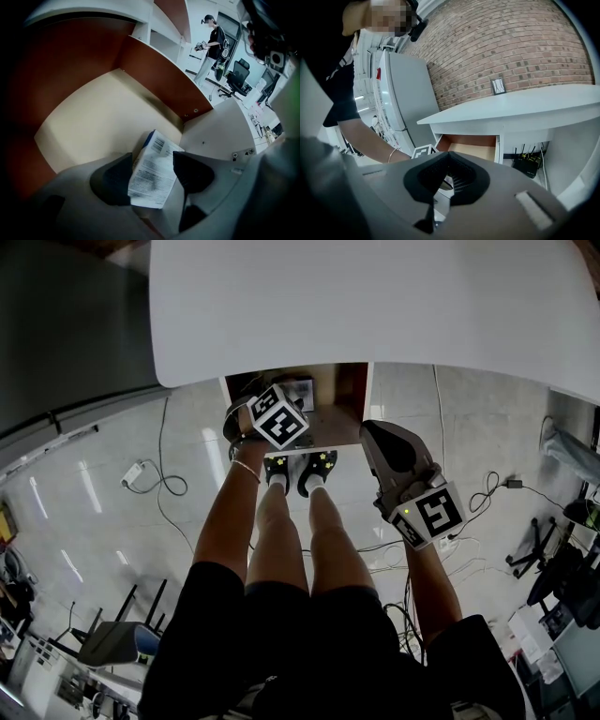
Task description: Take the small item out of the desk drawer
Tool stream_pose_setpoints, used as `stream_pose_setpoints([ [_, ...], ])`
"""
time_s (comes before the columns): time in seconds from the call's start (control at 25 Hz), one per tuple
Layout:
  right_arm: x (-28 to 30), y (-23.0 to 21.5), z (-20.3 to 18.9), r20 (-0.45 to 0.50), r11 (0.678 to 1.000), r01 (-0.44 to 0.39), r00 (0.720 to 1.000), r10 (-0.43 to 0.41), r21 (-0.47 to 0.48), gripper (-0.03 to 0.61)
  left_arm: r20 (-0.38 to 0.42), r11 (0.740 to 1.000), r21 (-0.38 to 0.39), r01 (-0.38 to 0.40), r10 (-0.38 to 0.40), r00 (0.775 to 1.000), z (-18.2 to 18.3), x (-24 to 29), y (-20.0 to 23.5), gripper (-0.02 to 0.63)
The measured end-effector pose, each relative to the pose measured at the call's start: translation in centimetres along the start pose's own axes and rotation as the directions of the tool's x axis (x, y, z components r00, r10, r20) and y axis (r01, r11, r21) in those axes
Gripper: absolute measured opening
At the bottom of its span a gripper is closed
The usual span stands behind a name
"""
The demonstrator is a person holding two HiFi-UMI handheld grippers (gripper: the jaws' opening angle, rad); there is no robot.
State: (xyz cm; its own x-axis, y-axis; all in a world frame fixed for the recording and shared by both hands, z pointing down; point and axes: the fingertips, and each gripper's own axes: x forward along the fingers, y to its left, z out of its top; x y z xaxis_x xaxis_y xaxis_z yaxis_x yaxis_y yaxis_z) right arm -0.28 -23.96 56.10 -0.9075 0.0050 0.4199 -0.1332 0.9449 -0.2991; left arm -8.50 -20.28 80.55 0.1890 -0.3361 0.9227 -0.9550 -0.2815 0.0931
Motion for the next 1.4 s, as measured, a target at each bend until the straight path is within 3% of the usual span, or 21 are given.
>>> stream_pose_setpoints([
  [0.4, 1.4, -0.8, -0.3, -0.029, 0.999, -0.020, 0.999, 0.019, -0.048, 0.012, -0.006, 0.998, 0.064, 0.027, -0.027, 1.000, 0.0, -0.1, -1.3, 0.259],
  [0.8, 5.1, 0.0, -3.8, -0.159, 0.984, -0.090, 0.985, 0.066, -0.150, 0.012, 0.039, 0.998, 0.048, 0.046, -0.048, 0.998, -0.2, -1.5, -1.8, 0.253],
  [1.24, 9.1, -0.1, -7.2, -0.312, 0.951, -0.182, 0.945, 0.099, -0.250, 0.025, 0.075, 0.996, 0.030, 0.085, -0.088, 0.993, -0.2, -2.3, -2.7, 0.252],
  [1.4, 10.5, -0.1, -8.8, -0.394, 0.914, -0.234, 0.915, 0.091, -0.332, 0.050, 0.076, 0.994, 0.057, 0.095, -0.099, 0.992, -0.4, -2.7, -2.9, 0.250],
])
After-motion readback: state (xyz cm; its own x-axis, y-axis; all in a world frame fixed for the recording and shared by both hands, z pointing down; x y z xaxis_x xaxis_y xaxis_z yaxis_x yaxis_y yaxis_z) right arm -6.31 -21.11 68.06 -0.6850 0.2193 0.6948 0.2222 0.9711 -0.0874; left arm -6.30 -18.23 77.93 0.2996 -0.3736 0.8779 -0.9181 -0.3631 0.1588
